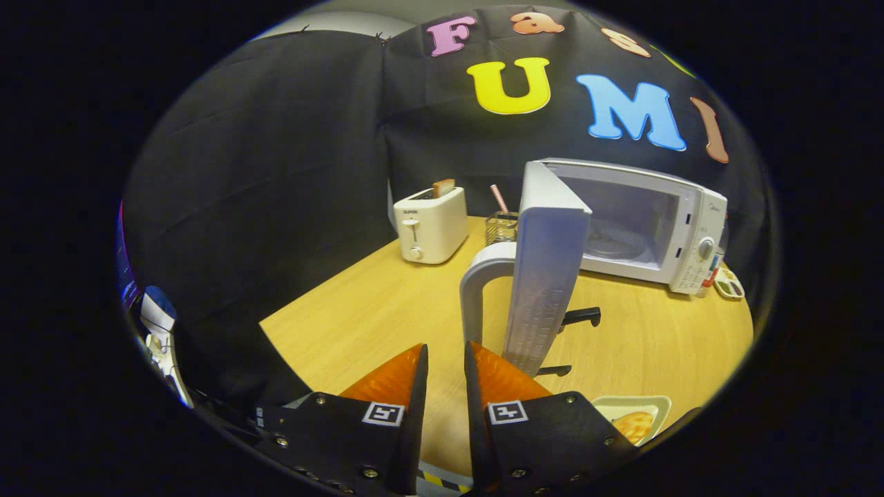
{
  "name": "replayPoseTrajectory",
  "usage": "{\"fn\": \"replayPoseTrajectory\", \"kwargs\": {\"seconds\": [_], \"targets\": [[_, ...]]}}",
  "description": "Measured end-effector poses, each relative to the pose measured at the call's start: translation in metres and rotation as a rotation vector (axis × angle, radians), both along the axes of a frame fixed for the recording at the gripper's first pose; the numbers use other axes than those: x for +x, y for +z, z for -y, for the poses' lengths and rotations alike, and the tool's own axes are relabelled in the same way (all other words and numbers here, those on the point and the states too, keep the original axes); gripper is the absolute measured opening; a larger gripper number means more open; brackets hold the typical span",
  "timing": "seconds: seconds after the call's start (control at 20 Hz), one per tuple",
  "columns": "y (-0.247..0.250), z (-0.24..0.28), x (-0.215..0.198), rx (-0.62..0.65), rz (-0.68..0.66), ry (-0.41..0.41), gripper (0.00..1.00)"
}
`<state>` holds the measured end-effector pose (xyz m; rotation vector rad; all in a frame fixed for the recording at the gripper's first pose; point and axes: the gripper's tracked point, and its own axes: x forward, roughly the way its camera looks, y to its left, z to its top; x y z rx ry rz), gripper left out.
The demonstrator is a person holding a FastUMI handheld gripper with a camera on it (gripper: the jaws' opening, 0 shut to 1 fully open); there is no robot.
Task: Open the microwave, put the food inside, and close the microwave door.
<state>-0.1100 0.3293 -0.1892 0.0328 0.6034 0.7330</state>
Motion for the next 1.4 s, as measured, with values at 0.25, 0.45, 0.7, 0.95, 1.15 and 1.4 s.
{"fn": "replayPoseTrajectory", "kwargs": {"seconds": [0.25, 0.45, 0.7, 0.95, 1.15, 1.4], "targets": [[0.066, 0.0, -0.035, 0.136, 0.046, 0.17, 0.48], [0.116, 0.031, -0.009, 0.221, 0.12, 0.159, 0.73], [0.142, 0.081, 0.052, 0.264, 0.167, 0.022, 0.92], [0.132, 0.122, 0.126, 0.23, 0.182, -0.118, 0.92], [0.115, 0.149, 0.174, 0.201, 0.188, -0.212, 0.92], [0.075, 0.171, 0.224, 0.14, 0.175, -0.293, 0.92]]}}
